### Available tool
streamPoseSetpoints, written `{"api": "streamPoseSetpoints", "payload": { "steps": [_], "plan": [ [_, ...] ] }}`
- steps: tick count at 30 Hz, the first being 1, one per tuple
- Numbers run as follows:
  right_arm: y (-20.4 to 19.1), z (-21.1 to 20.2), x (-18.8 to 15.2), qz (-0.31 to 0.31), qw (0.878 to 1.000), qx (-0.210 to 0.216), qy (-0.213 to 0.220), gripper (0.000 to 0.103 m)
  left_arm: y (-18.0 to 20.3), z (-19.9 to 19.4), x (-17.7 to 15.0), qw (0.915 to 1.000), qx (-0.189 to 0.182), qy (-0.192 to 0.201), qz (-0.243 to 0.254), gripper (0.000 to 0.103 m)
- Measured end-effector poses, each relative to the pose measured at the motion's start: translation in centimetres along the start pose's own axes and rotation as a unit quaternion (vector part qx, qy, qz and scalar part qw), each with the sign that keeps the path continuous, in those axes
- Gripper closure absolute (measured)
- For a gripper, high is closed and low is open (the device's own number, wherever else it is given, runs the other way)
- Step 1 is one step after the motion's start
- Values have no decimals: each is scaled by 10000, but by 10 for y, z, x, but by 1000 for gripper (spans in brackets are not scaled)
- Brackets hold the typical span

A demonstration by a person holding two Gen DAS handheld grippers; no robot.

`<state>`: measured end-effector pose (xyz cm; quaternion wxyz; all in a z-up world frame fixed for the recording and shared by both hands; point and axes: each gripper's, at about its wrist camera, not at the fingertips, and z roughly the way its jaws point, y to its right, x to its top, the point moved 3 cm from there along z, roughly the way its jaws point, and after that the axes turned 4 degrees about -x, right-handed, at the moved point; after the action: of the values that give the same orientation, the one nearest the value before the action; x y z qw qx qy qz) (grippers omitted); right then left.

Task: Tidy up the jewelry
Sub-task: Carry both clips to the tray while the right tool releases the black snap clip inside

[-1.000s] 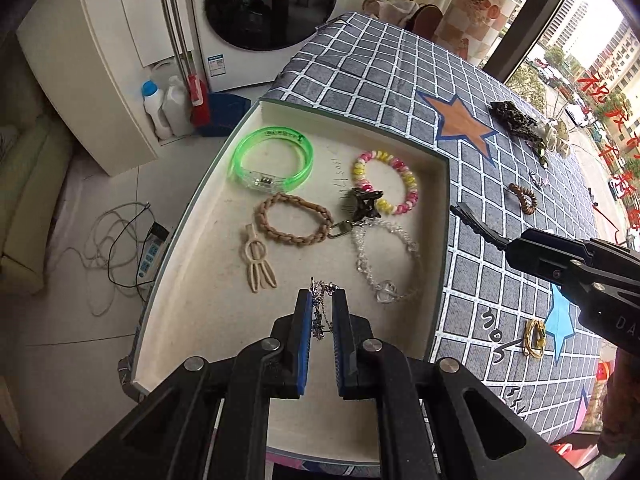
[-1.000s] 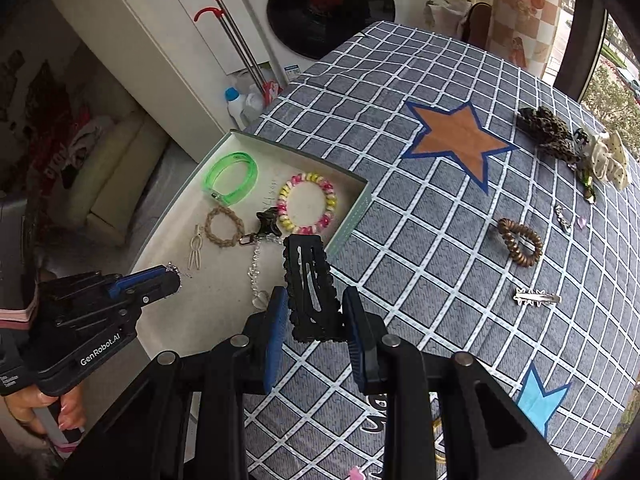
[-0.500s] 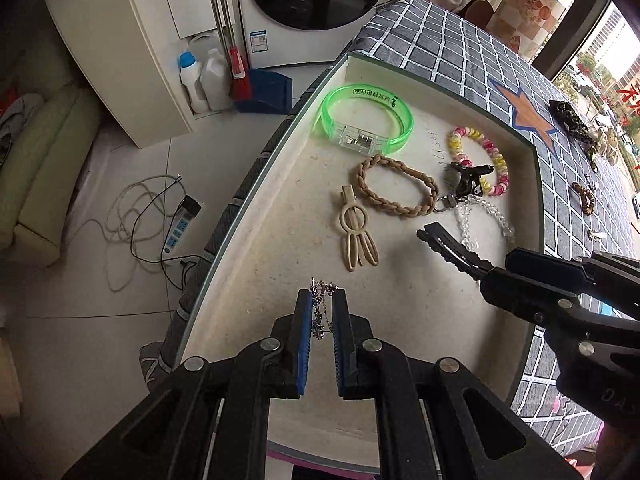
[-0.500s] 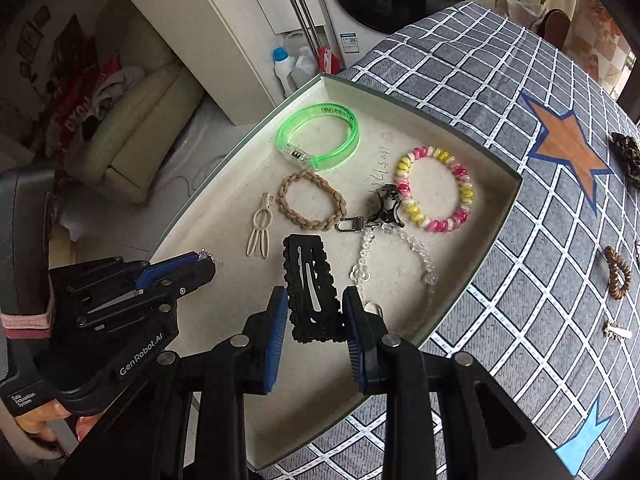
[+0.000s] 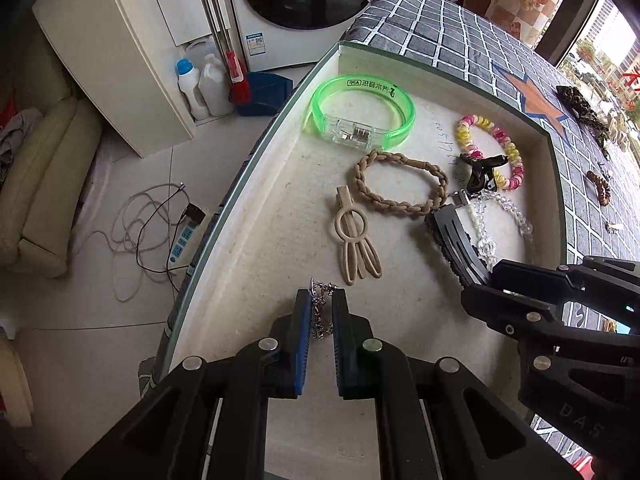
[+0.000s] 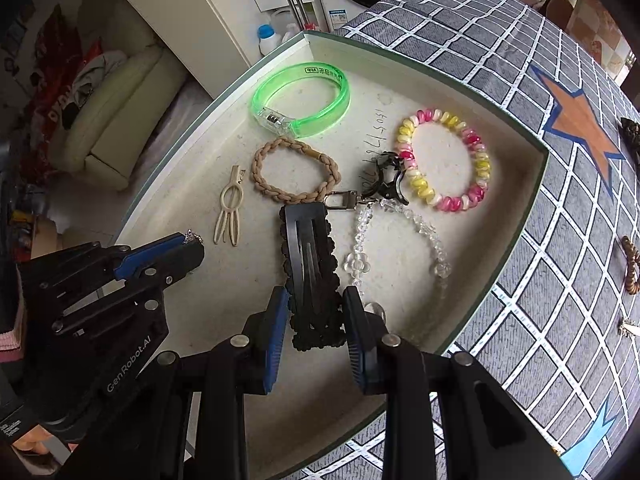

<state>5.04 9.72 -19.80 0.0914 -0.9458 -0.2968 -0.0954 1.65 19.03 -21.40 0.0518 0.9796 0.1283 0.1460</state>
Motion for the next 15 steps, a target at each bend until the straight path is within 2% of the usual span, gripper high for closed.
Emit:
{"api": "streamPoseSetpoints", "payload": {
  "steps": [12, 15],
  "plan": [
    [-4, 5, 4, -6, 9999, 17, -119, 71, 1, 1, 4, 9999, 58, -76, 33, 86],
    [1, 3, 5, 84, 9998, 129, -122, 63, 2, 0, 5, 9999, 83, -93, 34, 86]
  ]
}}
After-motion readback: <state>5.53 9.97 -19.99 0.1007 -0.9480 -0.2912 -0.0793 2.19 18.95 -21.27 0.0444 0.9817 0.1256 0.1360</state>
